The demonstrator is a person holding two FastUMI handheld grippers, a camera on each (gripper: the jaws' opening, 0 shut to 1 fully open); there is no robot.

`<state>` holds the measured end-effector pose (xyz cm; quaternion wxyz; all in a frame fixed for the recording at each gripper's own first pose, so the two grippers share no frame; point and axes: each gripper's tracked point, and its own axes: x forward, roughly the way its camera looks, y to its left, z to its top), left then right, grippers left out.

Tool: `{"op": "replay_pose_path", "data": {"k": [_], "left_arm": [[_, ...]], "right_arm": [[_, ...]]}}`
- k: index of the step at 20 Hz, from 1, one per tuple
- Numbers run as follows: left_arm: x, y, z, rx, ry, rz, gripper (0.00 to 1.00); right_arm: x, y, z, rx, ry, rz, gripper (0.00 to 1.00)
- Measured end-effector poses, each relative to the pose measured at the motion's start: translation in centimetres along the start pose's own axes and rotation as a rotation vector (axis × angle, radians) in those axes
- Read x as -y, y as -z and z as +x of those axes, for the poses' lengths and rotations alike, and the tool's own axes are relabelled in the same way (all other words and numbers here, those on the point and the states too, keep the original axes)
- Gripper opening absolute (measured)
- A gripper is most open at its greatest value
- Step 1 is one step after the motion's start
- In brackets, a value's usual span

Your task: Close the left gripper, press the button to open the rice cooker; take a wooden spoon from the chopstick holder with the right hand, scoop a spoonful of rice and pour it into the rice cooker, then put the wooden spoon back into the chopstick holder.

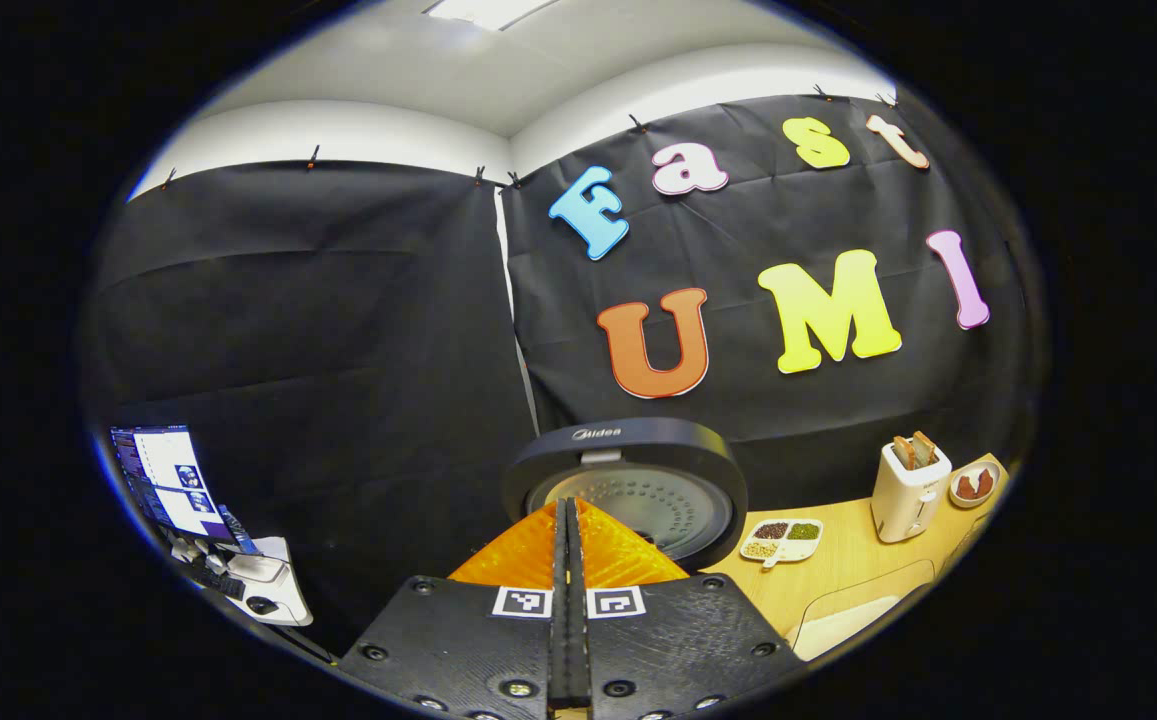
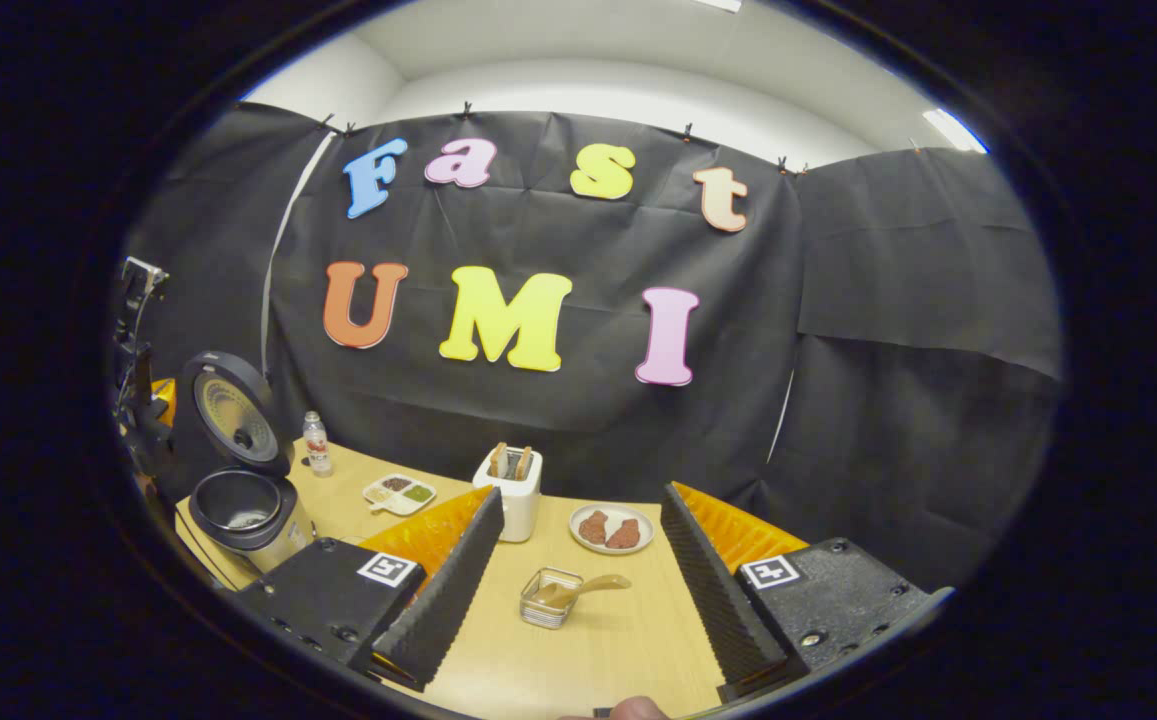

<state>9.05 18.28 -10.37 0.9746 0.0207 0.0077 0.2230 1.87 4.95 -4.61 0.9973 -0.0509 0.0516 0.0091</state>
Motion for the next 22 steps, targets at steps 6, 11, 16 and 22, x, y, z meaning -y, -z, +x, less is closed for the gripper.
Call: {"op": "replay_pose_path", "data": {"k": [6, 11, 16, 22], "left_arm": [[2.3, -1.0, -2.1, 0.004, 0.097, 0.022, 0.00], [2.5, -0.8, -3.5, 0.004, 0.124, 0.053, 0.96], [2.5, -1.2, -4.7, 0.004, 0.139, 0.051, 0.95], [2.8, -1.8, -5.6, 0.021, 0.189, 0.055, 0.95]], "right_arm": [[1.2, -0.1, -0.3, 0.011, 0.022, 0.017, 1.00], [2.0, -0.2, 0.1, 0.029, 0.033, 0.054, 1.00], [2.4, 0.2, 1.4, 0.039, 0.057, 0.086, 1.00], [2.3, 3.4, 5.6, 0.025, 0.115, 0.098, 1.00]]}}
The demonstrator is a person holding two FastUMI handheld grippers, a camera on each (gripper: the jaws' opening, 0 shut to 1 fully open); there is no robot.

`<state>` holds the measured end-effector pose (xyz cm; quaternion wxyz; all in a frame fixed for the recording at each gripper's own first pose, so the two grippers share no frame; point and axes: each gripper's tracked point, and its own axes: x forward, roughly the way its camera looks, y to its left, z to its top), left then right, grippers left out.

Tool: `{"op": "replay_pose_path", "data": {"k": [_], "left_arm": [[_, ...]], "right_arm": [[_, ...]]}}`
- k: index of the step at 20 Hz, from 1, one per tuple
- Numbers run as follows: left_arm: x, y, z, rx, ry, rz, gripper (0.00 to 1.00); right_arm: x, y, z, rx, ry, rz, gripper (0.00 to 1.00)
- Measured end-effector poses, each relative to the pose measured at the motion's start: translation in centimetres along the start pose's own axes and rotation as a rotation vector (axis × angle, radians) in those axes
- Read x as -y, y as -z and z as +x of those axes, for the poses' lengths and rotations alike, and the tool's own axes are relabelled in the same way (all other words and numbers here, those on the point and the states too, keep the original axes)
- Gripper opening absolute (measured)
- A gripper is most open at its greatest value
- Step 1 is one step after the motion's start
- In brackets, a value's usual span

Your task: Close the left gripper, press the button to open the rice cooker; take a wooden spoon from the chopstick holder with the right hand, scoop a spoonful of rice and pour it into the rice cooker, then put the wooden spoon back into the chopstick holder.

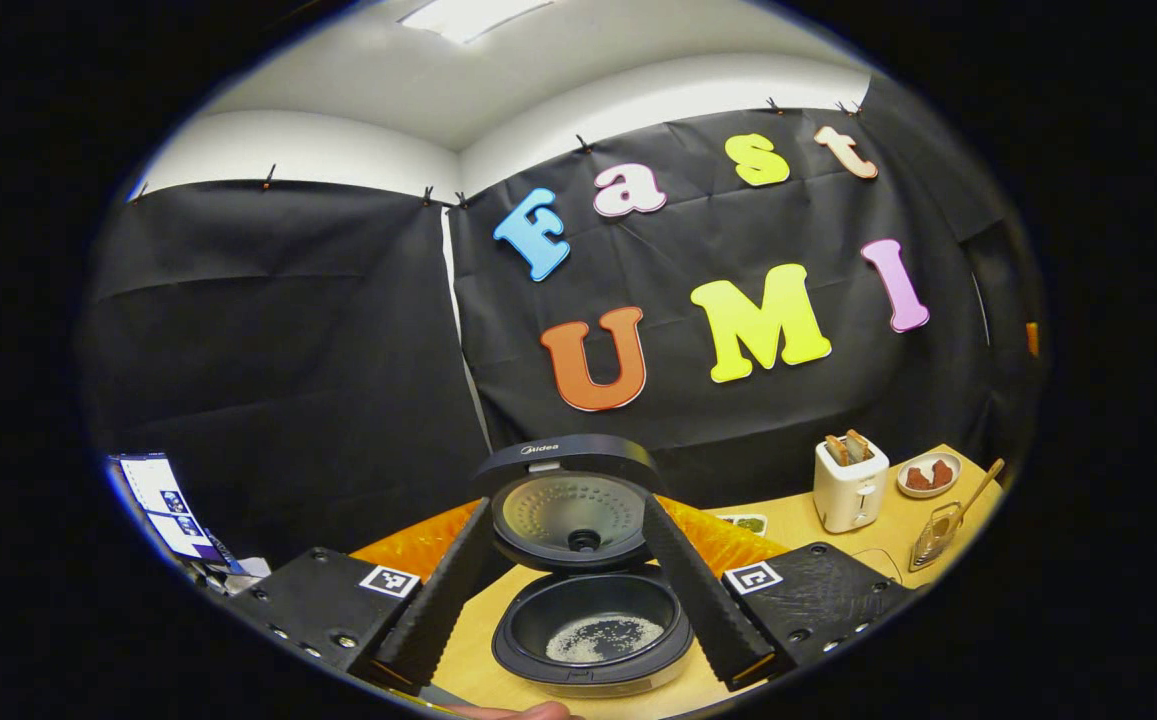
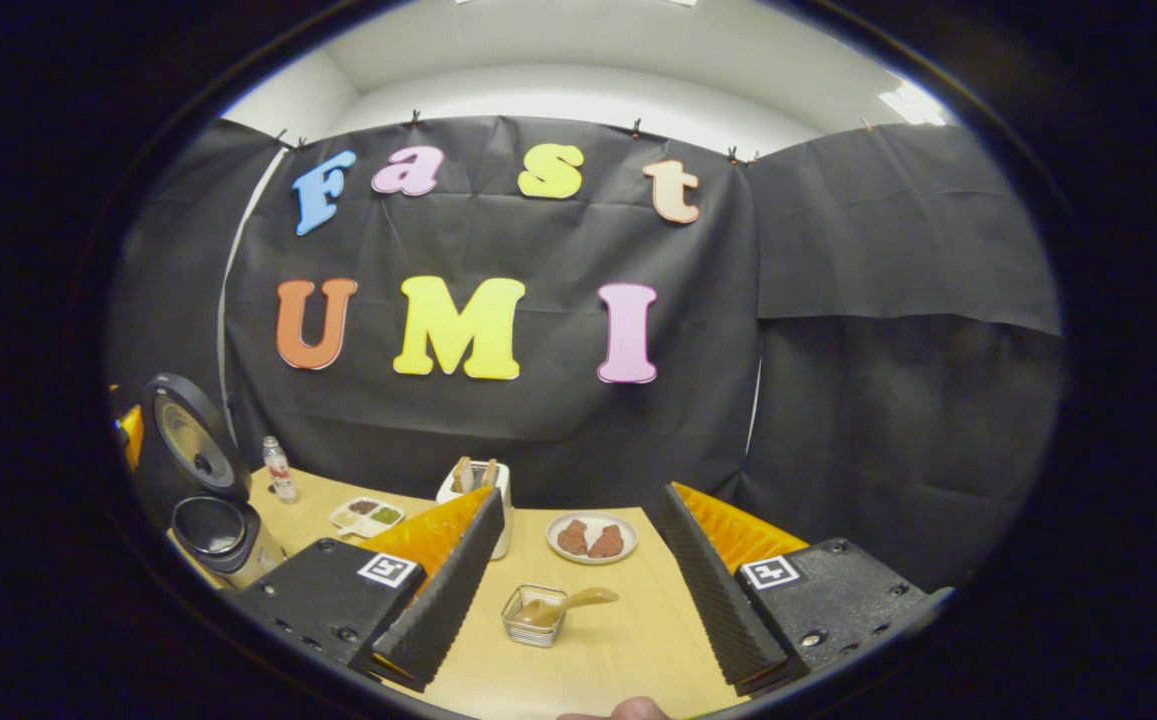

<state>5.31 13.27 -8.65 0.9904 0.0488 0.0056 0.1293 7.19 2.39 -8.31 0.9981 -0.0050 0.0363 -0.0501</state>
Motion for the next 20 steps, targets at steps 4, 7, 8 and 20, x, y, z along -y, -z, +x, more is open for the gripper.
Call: {"op": "replay_pose_path", "data": {"k": [4, 7, 8, 20], "left_arm": [[0.8, 0.1, -0.2, -0.006, 0.036, 0.005, 0.95], [1.5, 0.1, -0.2, -0.001, 0.053, 0.015, 0.95], [1.8, 0.2, -0.2, 0.002, 0.060, 0.016, 0.95], [5.0, 3.5, 0.3, -0.042, 0.098, 0.058, 0.95]], "right_arm": [[0.3, 6.0, 4.1, -0.078, 0.030, 0.065, 1.00], [1.1, 11.4, 6.6, -0.157, 0.061, 0.147, 1.00], [1.8, 13.0, 7.4, -0.174, 0.080, 0.161, 1.00], [0.1, 22.1, 16.2, -0.197, 0.059, 0.348, 1.00]]}}
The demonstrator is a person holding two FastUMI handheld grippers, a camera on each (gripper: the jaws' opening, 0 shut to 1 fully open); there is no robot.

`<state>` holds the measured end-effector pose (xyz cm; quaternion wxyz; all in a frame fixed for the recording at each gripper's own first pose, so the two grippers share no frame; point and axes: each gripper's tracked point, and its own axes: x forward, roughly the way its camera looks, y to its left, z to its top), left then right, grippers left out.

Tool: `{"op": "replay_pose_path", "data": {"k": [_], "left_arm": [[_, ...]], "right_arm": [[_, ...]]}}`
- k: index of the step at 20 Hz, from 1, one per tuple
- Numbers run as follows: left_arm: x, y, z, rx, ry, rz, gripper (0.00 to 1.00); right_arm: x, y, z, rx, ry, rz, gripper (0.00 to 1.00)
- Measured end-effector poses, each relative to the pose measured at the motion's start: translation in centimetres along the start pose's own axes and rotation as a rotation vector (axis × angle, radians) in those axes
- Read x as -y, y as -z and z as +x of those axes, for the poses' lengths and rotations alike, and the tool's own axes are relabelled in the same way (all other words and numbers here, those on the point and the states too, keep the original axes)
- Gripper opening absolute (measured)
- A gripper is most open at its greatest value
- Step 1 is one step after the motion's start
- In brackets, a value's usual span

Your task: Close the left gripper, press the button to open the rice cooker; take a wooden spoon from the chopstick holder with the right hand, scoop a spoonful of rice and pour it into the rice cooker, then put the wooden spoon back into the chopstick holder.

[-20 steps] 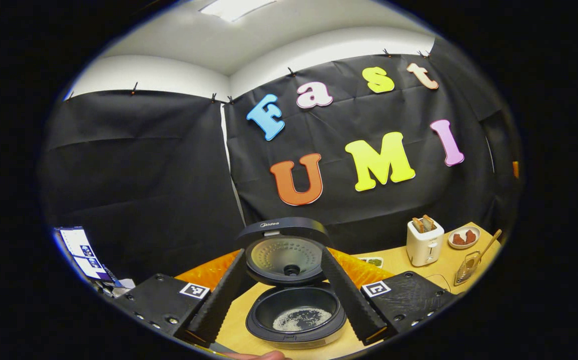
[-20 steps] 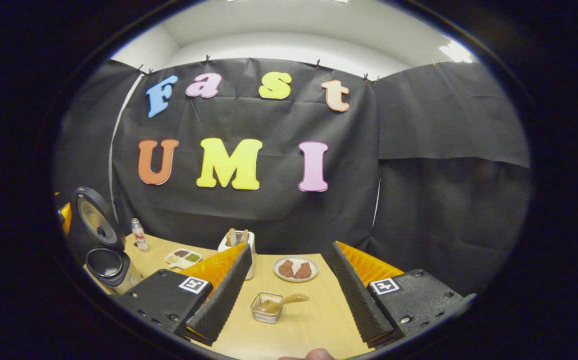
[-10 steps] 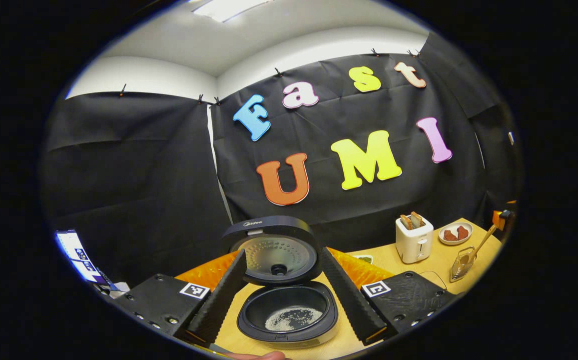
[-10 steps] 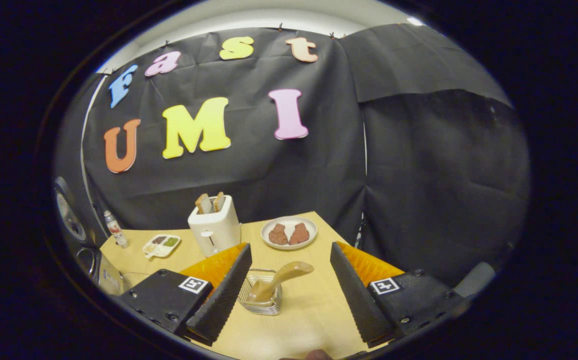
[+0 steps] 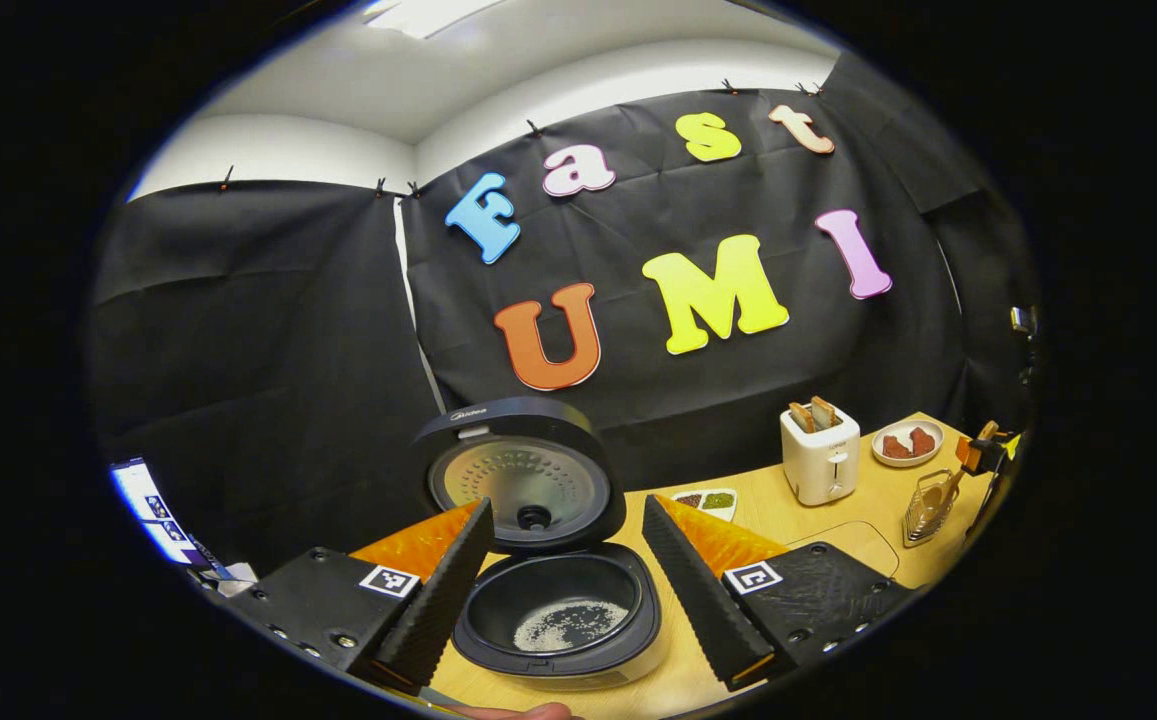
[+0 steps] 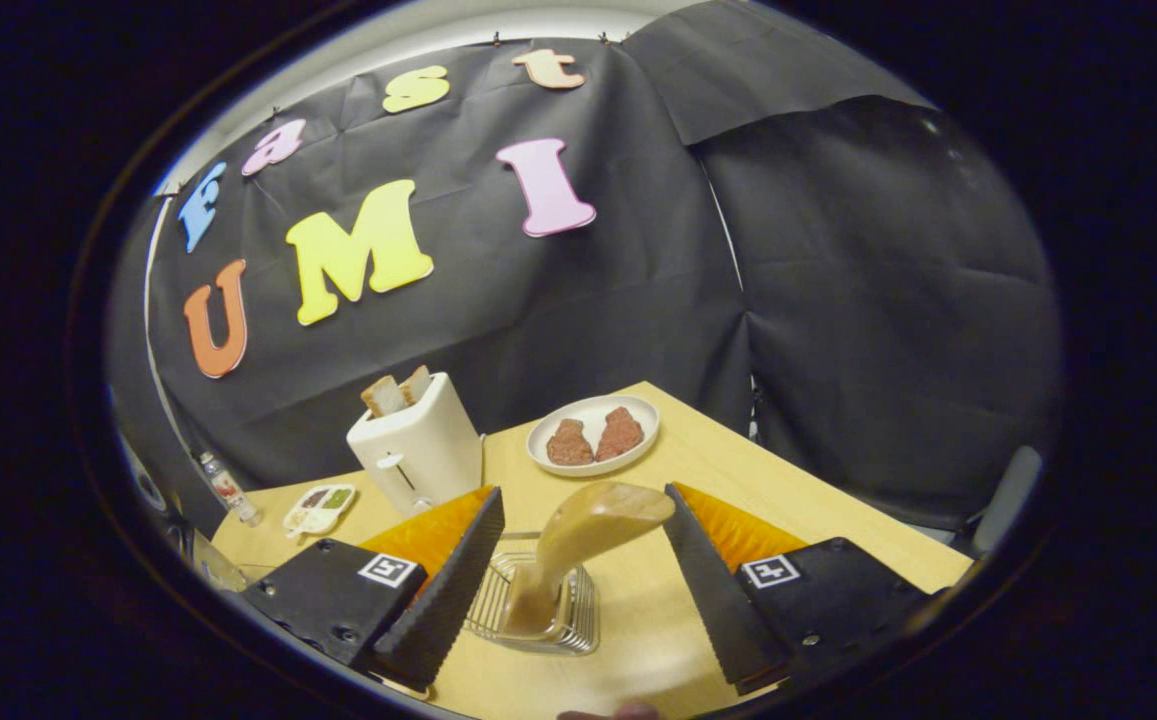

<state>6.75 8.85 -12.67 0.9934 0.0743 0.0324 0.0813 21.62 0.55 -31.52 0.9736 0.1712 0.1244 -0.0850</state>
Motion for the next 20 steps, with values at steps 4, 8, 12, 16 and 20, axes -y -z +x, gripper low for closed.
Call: {"op": "replay_pose_path", "data": {"k": [4, 8, 12, 16, 20], "left_arm": [[0.4, 0.5, 0.2, -0.017, 0.007, -0.008, 0.95], [0.5, 0.7, 0.2, -0.020, 0.006, 0.007, 0.95], [0.7, 1.1, 0.1, -0.023, 0.016, 0.014, 0.95], [0.9, 1.5, 0.1, -0.030, 0.019, 0.000, 0.95], [0.7, 1.4, 0.0, -0.020, 0.012, 0.009, 0.95]], "right_arm": [[-0.4, 0.2, 1.2, -0.002, -0.009, 0.002, 0.93], [-0.5, 0.1, 1.7, 0.000, 0.000, -0.017, 0.67], [-0.7, 0.1, 2.4, 0.004, -0.003, -0.007, 0.49], [-1.0, -0.2, 2.6, 0.016, -0.006, -0.006, 0.40], [-1.6, -0.5, 2.9, 0.030, -0.004, -0.004, 0.34]]}}
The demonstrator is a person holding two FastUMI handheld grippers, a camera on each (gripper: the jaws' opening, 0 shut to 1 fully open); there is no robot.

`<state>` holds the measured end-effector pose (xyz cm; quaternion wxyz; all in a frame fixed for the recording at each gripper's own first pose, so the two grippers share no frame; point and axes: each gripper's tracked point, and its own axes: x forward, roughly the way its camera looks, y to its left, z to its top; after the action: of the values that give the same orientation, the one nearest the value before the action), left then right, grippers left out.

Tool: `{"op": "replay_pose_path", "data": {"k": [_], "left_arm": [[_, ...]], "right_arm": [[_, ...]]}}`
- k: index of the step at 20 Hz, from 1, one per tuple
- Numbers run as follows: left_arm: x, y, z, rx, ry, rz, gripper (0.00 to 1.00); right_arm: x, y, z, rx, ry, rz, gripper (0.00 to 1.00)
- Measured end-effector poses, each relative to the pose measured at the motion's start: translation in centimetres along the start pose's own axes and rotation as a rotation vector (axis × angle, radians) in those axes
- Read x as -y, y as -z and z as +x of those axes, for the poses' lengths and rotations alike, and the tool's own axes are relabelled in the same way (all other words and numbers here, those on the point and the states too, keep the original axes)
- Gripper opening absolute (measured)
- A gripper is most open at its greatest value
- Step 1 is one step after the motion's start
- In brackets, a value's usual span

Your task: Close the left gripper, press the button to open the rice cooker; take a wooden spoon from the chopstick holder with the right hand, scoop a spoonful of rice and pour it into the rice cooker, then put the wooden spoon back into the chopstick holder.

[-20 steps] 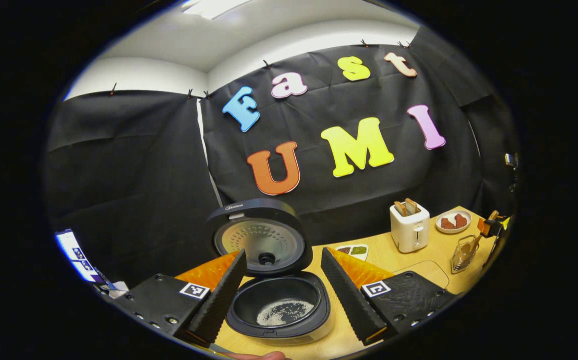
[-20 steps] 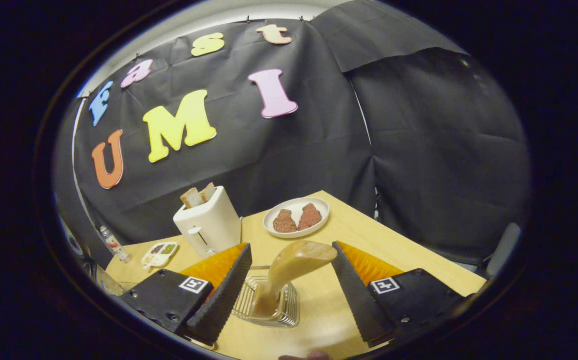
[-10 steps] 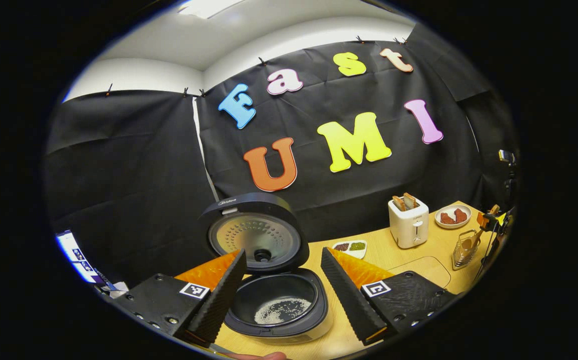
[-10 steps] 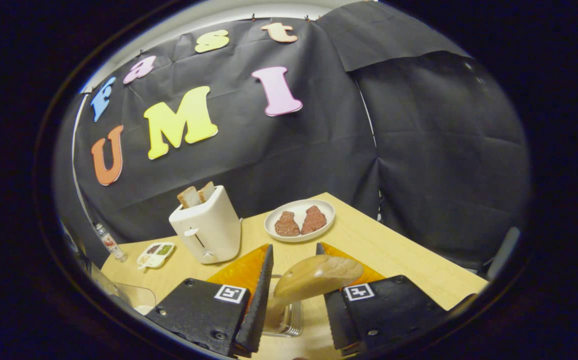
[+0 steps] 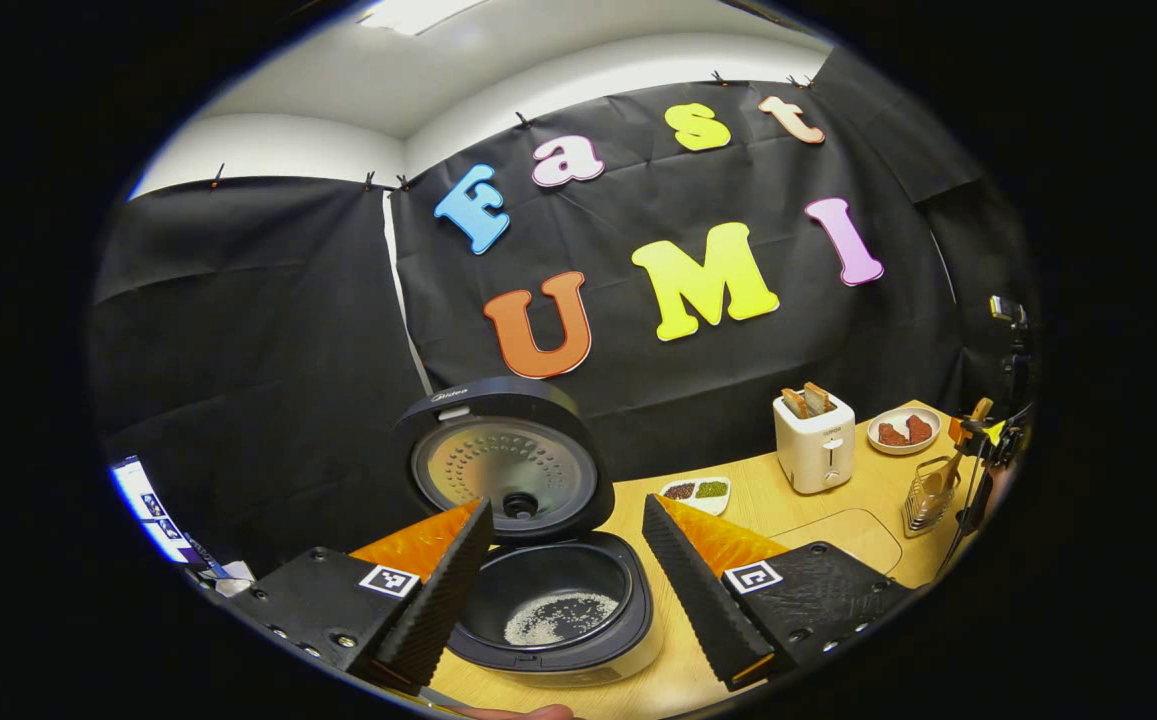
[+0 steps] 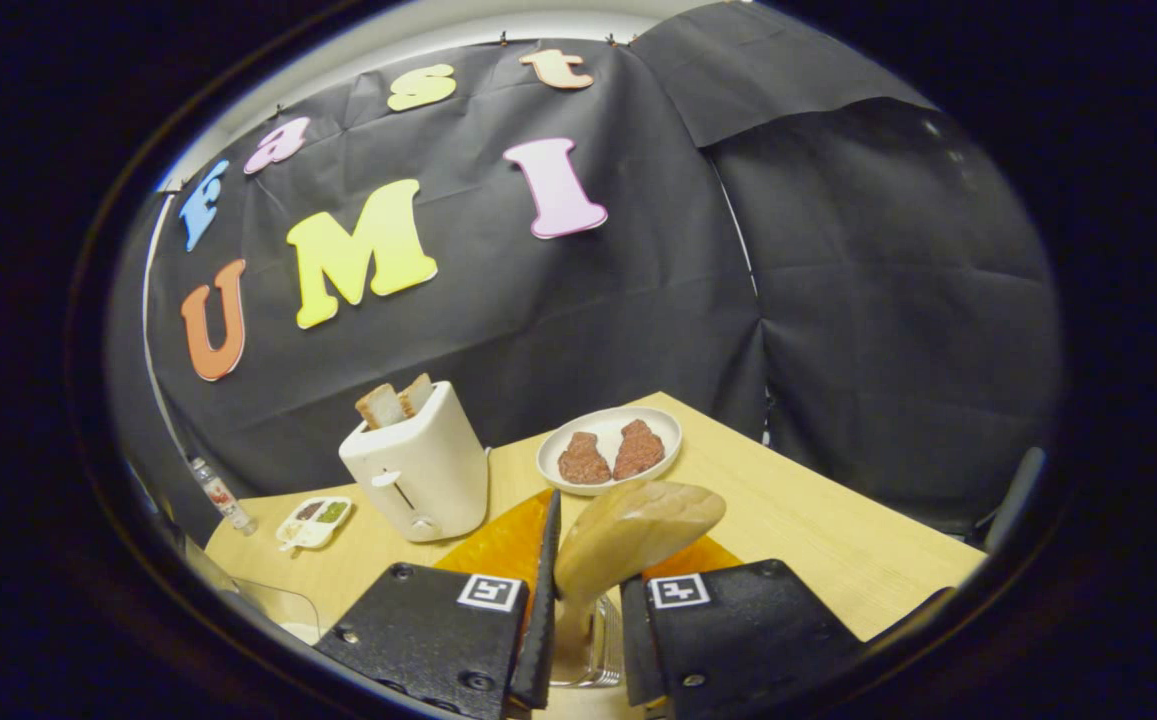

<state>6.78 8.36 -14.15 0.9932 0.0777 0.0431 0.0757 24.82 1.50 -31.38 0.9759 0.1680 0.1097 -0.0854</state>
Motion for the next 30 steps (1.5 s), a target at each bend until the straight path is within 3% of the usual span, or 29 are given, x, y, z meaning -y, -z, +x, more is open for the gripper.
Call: {"op": "replay_pose_path", "data": {"k": [6, 12, 19, 22, 25, 30], "left_arm": [[-0.6, 0.8, -0.5, -0.010, -0.008, -0.004, 0.95], [-2.3, 1.3, -0.9, -0.021, -0.029, -0.009, 0.95], [-4.6, 2.9, -1.0, -0.046, -0.057, -0.035, 0.95], [-6.2, 3.8, -1.0, -0.049, -0.087, -0.051, 0.95], [-7.8, 5.1, -1.1, -0.062, -0.115, -0.052, 0.95], [-9.6, 7.7, -1.5, -0.103, -0.147, -0.041, 0.96]], "right_arm": [[-1.7, -1.4, -1.5, 0.028, -0.021, -0.030, 0.30], [-4.6, -7.3, -4.4, 0.106, -0.048, -0.126, 0.29], [-13.4, -14.3, -12.5, 0.186, -0.162, -0.258, 0.26], [-17.7, -12.8, -14.8, 0.173, -0.231, -0.266, 0.29], [-21.1, -8.4, -15.0, 0.119, -0.300, -0.268, 0.29], [-23.0, -0.4, -13.7, 0.006, -0.329, -0.280, 0.29]]}}
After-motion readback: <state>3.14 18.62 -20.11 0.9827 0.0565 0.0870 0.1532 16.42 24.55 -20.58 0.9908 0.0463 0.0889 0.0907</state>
